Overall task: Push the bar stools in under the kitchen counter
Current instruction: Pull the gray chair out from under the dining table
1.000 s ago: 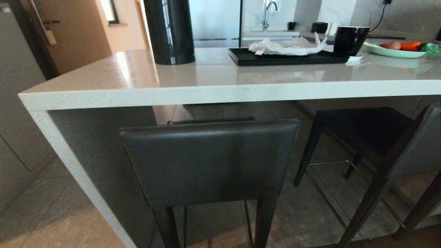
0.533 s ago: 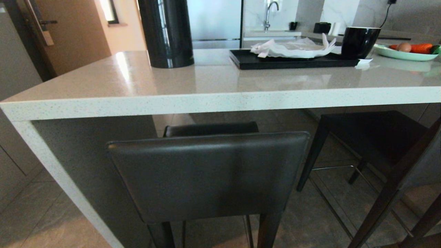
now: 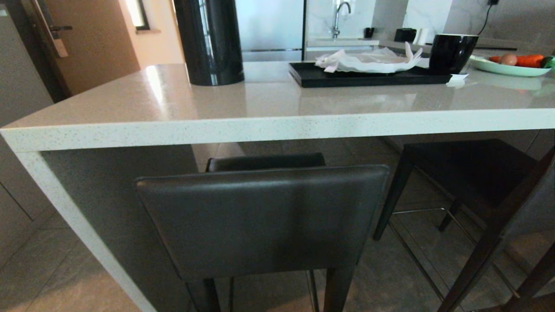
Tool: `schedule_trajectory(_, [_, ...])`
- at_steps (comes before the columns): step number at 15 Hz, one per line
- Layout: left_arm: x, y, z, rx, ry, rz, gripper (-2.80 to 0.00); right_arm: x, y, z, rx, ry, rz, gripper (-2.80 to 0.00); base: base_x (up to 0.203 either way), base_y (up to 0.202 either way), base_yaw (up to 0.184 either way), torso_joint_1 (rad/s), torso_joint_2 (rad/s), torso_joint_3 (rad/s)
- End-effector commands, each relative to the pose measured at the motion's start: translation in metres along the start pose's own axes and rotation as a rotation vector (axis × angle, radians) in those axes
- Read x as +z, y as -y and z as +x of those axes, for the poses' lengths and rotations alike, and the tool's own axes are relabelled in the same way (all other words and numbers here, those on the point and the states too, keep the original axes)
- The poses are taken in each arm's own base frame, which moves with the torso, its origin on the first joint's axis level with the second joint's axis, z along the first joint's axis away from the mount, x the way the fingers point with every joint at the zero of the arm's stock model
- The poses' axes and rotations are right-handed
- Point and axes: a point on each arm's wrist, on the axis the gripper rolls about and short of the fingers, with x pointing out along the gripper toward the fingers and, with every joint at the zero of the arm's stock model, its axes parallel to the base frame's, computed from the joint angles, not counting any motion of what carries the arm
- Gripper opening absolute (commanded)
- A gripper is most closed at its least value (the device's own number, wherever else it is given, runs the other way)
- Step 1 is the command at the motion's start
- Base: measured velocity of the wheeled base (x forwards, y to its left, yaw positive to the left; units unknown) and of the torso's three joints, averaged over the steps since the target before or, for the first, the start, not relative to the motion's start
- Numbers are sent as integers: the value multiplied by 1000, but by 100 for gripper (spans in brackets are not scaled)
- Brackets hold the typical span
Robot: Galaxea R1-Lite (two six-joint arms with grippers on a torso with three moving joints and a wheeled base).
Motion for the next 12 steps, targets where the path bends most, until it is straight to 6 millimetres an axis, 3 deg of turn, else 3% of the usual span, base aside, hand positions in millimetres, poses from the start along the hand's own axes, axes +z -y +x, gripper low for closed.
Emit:
schedule_trajectory(1, [16, -1, 14, -49, -102, -13, -280, 31, 3, 19, 45, -113, 45, -280, 0, 0, 0, 0, 0, 0])
schedule_trajectory(5, [21, -2, 52, -133, -256, -32, -280, 46, 4, 57, 119, -219, 57, -280, 0, 0, 0, 0, 0, 0])
schedule_trajectory(8, [13, -2, 98, -156, -334, -47, -280, 46, 4, 95, 168, -236, 43, -280, 0, 0, 0, 0, 0, 0])
schedule_trajectory(12, [7, -1, 156, -164, -312, -69, -280, 42, -8, 129, 297, -232, 33, -280, 0, 0, 0, 0, 0, 0])
